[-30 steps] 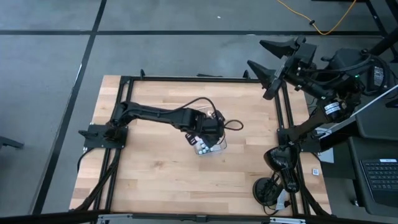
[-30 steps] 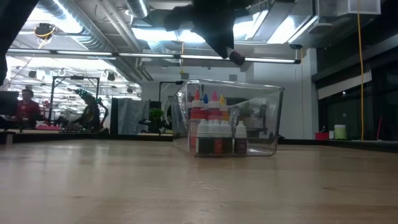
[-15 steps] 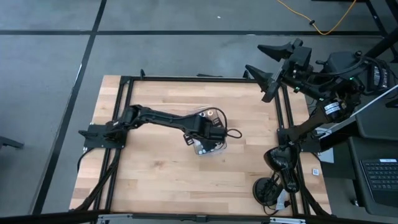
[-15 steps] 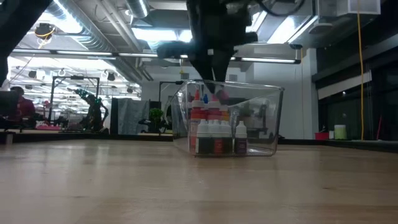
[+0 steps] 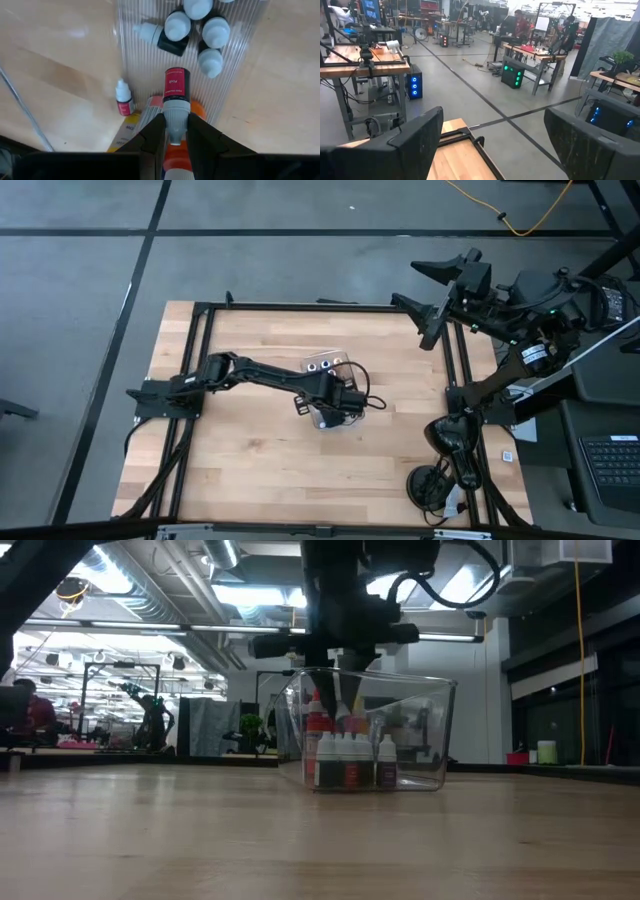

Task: Pick & Place food coloring
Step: Put the small red food coloring bottle into the bottom of the bin

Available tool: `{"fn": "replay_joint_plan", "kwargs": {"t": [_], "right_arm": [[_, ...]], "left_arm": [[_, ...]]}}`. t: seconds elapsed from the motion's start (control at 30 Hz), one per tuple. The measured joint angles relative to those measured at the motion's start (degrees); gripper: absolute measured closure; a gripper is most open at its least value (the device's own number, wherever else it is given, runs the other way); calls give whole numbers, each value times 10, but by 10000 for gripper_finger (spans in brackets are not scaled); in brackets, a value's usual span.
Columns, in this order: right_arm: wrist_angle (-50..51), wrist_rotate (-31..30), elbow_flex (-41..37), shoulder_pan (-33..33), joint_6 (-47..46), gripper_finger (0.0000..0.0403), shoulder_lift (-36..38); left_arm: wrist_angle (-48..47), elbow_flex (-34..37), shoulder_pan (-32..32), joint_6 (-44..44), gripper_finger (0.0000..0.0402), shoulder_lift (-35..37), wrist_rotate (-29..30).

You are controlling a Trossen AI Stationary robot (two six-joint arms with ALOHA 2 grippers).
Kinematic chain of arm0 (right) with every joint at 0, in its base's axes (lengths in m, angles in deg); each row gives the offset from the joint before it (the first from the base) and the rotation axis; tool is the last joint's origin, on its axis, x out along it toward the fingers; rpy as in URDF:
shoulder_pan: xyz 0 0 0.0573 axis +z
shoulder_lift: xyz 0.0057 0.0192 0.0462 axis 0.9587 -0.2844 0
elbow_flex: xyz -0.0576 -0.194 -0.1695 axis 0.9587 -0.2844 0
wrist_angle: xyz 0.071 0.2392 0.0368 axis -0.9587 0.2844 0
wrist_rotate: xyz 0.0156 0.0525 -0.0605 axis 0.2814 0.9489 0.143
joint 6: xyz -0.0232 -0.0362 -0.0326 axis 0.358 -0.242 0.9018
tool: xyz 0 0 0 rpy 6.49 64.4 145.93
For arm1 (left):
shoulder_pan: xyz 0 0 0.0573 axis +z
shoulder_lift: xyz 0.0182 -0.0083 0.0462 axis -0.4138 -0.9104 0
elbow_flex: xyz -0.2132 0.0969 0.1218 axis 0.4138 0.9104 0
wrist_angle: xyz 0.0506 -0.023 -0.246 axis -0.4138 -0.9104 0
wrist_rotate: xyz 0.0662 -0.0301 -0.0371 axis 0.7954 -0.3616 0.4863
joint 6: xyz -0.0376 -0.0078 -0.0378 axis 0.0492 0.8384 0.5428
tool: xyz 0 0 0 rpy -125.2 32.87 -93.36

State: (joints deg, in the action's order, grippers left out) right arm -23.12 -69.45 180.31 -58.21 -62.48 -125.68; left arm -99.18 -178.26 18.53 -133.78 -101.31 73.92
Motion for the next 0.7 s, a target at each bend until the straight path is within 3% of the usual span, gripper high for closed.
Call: {"fn": "replay_joint_plan", "kwargs": {"t": [0.27,0.47,0.7], "right_arm": [[0,2,0,0,-2,56,0],[8,14,0,0,-4,56,0],[22,22,0,0,-15,56,0]], "left_arm": [[10,0,0,-16,339,-18,9],[7,1,-1,-22,339,-39,50],[-1,1,-3,-40,339,-44,38]]}}
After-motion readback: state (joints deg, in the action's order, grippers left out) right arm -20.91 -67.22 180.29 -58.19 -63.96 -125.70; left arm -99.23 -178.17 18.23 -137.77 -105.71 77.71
